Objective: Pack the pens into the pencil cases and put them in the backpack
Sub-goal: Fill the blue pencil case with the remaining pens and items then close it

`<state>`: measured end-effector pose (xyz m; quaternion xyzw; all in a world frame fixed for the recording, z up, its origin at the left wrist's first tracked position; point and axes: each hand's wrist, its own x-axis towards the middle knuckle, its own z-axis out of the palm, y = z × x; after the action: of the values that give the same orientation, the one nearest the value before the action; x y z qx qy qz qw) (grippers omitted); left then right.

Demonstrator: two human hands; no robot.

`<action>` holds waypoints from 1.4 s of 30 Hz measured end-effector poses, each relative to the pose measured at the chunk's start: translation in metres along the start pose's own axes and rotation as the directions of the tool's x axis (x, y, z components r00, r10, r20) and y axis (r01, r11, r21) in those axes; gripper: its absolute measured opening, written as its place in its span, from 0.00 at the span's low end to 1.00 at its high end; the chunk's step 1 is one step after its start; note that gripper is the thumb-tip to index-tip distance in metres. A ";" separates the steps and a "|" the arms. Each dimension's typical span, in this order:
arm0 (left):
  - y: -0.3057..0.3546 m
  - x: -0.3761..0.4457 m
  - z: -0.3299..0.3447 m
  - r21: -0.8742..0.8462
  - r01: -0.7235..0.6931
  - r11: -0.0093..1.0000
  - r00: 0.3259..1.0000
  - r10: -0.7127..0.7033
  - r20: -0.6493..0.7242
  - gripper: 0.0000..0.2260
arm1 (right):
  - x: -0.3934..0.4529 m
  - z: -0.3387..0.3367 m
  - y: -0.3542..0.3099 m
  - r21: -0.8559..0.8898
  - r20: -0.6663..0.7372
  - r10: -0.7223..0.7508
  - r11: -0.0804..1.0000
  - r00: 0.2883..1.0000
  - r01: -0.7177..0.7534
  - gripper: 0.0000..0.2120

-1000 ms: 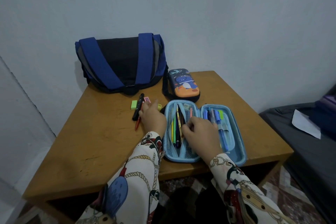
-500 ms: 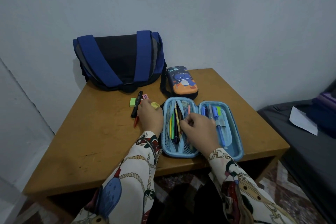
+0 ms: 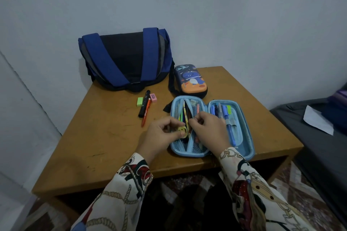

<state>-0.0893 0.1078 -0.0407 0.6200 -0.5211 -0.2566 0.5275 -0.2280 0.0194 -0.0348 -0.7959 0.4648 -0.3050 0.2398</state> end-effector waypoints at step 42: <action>-0.015 0.007 -0.004 0.071 -0.100 0.992 0.957 0.077 0.280 0.15 | -0.001 0.000 0.005 0.131 -0.001 -0.004 0.991 1.000 0.005 0.13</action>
<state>-0.0781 0.1014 -0.0523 0.5757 -0.6274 -0.2948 0.4337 -0.2309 0.0178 -0.0381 -0.7793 0.4420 -0.3359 0.2908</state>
